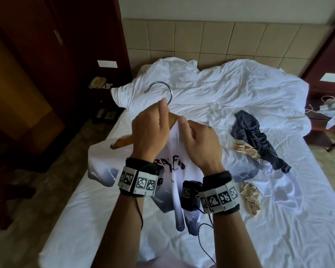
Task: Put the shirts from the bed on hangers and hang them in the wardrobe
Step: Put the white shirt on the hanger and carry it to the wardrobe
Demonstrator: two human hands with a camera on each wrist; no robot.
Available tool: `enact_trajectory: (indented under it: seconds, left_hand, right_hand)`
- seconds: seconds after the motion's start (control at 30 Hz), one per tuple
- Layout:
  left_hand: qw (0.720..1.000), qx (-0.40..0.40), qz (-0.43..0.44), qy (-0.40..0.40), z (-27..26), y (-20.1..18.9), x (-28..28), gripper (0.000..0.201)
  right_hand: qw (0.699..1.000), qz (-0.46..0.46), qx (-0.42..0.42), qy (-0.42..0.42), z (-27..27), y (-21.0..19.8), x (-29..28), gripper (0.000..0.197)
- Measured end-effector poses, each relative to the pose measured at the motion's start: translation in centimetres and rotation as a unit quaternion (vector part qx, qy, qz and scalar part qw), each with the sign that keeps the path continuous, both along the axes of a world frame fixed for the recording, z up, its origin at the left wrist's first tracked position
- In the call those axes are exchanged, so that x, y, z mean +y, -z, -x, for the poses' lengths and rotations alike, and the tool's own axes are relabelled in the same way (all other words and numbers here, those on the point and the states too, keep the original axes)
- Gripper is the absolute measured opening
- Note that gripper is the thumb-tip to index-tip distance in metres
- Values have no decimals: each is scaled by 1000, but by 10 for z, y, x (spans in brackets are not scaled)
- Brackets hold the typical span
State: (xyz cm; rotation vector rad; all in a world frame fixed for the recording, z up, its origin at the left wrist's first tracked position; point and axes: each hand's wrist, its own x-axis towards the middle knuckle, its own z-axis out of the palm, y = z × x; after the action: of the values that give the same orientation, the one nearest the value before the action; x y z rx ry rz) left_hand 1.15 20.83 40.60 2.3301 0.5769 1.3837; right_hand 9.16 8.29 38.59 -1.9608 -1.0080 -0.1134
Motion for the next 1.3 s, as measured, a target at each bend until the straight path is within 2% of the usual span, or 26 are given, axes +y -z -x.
enact_trajectory:
  seconds: [0.1, 0.27, 0.4, 0.47, 0.57, 0.63, 0.73, 0.9, 1.1, 1.2, 1.3]
  left_hand:
    - [999, -41, 8, -18, 4, 1, 5, 54]
    - [994, -92, 49, -38, 15, -2, 23, 47]
    - [985, -127, 100, -54, 26, -6, 31, 51]
    - [982, -138, 111, -63, 30, -9, 32, 48]
    - [979, -149, 122, -67, 35, -11, 35, 54]
    - [977, -155, 127, -76, 39, -10, 38, 60]
    - [974, -164, 130, -86, 45, -10, 41, 63]
    - [971, -181, 136, -75, 54, -15, 45, 61]
    - [974, -165, 136, -73, 57, -15, 47, 60]
    - [978, -149, 126, -73, 53, -14, 46, 60]
    - [981, -135, 119, -70, 47, -10, 46, 56]
  right_hand:
    - [1000, -20, -9, -12, -3, -2, -3, 59]
    - [990, -94, -69, 76, -25, -6, -22, 59]
    - [988, -7, -58, 141, -38, 0, -28, 68]
    - [990, -5, -46, 132, -40, 8, -30, 71]
    - [992, -53, -48, 104, -42, 19, -35, 70]
    - [992, -82, -24, 97, -45, 27, -38, 64]
    - [990, -103, 3, 102, -48, 35, -43, 67]
    - [974, -121, 70, 177, -44, 34, -52, 68]
    - [955, -108, 160, 225, -46, 35, -61, 74]
    - [950, -98, 183, 232, -53, 40, -60, 73]
    - [957, -107, 184, 198, -62, 44, -58, 80]
